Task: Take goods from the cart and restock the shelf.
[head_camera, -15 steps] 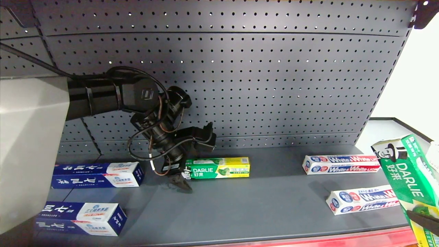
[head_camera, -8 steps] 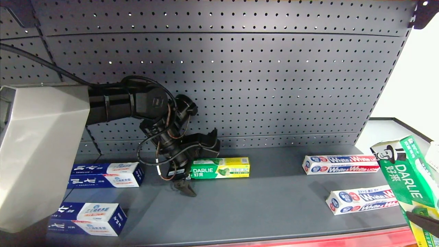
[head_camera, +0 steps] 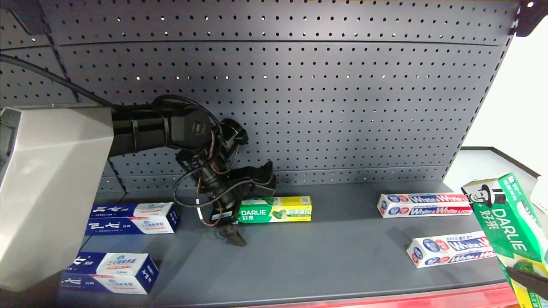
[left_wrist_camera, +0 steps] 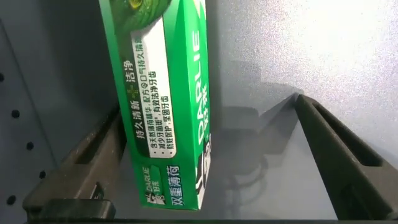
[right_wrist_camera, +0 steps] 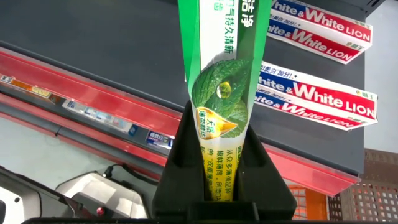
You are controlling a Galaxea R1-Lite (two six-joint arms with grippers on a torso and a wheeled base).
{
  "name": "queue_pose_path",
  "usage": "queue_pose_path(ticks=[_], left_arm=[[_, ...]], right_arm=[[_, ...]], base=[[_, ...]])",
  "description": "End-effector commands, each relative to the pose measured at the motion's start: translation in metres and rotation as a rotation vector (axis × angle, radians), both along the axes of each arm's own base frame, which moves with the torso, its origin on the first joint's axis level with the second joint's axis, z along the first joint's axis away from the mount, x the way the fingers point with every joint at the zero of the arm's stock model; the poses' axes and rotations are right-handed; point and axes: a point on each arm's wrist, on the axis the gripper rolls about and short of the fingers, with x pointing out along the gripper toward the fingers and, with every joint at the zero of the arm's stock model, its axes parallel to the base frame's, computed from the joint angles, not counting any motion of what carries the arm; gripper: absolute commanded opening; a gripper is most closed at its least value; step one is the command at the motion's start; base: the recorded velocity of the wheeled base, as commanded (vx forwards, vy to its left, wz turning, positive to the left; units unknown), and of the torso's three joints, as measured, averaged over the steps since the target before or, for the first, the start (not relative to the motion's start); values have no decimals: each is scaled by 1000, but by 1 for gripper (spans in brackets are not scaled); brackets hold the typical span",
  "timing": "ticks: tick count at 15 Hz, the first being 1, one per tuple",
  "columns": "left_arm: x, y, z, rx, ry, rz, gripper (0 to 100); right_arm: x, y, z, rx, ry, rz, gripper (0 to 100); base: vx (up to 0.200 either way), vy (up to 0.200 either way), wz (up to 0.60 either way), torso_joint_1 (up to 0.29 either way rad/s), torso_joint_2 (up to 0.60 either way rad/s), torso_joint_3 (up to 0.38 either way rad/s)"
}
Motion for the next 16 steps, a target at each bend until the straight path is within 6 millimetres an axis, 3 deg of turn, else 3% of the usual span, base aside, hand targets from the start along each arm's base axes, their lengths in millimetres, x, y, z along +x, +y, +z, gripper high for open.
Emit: queue_pose_path(ticks=[1,4,6,11,16], left_arm=[[-6,6,18,-16,-42,8,100],[-18,19,52,-48,-121,28,100],[-24,27,48,-39,-95,43,100],[-17,22,51,-64,-153,66,100],[-5,-2,34,-70,-146,36,100]], right_arm=[[0,0,0,0,0,0,0],[1,0,2,2,-5,0,0],[1,1,1,-2,-1,2,0],[1,0,0,-2,4,2,0],[1,0,-1,-3,5,2,0]], base=[[0,0,0,0,0,0],[0,0,0,0,0,0],[0,0,0,0,0,0],[0,0,0,0,0,0],[0,0,0,0,0,0]])
